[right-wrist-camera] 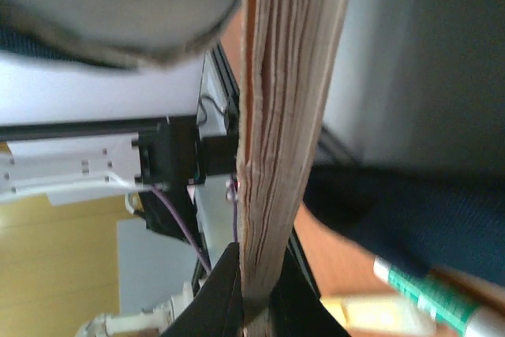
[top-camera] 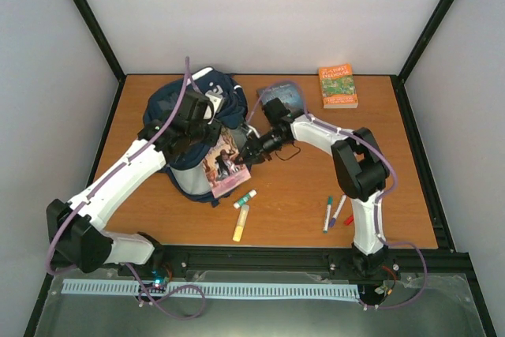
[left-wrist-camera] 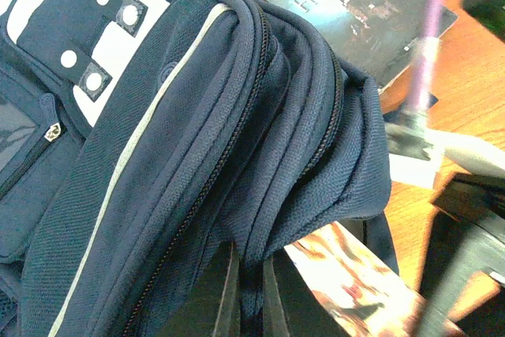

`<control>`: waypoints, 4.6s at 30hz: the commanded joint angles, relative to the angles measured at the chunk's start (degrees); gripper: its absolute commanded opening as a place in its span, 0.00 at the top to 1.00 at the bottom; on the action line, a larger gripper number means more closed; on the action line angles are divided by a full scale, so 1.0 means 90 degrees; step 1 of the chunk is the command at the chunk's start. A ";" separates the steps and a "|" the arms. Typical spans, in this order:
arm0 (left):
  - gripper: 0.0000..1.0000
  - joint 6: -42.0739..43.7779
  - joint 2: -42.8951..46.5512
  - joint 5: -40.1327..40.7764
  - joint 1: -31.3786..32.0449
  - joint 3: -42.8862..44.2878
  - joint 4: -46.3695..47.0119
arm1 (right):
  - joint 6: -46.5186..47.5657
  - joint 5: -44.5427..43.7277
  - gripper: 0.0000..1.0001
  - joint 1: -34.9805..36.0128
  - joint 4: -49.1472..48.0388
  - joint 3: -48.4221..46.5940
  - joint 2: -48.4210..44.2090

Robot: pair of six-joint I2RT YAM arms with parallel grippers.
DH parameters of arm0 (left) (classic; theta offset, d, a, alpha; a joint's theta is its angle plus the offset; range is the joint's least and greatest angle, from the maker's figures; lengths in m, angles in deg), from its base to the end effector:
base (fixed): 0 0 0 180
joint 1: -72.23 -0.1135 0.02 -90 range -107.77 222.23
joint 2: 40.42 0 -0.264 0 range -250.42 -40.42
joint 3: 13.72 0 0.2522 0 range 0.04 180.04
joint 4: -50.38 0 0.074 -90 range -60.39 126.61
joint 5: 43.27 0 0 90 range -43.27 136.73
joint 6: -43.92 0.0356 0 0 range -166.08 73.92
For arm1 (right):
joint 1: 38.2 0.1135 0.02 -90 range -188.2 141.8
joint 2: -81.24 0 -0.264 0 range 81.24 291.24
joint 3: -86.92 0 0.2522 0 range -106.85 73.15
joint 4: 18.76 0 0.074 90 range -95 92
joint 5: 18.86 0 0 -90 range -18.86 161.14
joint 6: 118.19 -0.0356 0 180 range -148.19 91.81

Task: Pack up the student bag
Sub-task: Place the book in the student bag.

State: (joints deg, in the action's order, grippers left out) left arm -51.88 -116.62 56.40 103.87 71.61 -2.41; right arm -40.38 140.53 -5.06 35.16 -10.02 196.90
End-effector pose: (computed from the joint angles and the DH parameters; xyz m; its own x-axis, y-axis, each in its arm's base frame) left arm 0.2457 -0.1444 0.3346 -0.6266 0.2690 -0.7315 0.3522 0.9350 0.0423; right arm 0.3159 0.2460 0.1879 -0.8712 -0.4800 -0.1030 -0.2479 0.2490 0.9362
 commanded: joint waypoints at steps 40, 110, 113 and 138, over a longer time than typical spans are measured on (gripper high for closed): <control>0.99 -0.0150 0.0967 -0.0188 -0.0110 -0.0250 0.0804 | 0.0128 -0.3512 0.42 0.0437 -0.1941 0.0662 -0.0801; 0.99 -0.0381 0.0880 -0.1023 -0.0468 -0.0179 0.0713 | 0.8350 -0.9855 0.89 0.2734 -0.6235 0.0345 0.1133; 0.99 -0.0381 0.0879 -0.1017 -0.0468 -0.0179 0.0700 | 0.8306 -0.9848 0.88 0.2743 -0.6240 0.0349 0.1160; 0.95 -0.0362 0.0611 -0.0654 -0.0468 -0.0201 0.0578 | 0.7256 -0.8930 0.64 0.3303 -0.3737 0.2060 -0.1745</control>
State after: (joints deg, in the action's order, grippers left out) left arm -54.40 -111.36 48.86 99.98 67.87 -0.75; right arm 31.08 55.55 23.84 -9.08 7.05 187.87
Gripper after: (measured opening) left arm 0.068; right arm 0.342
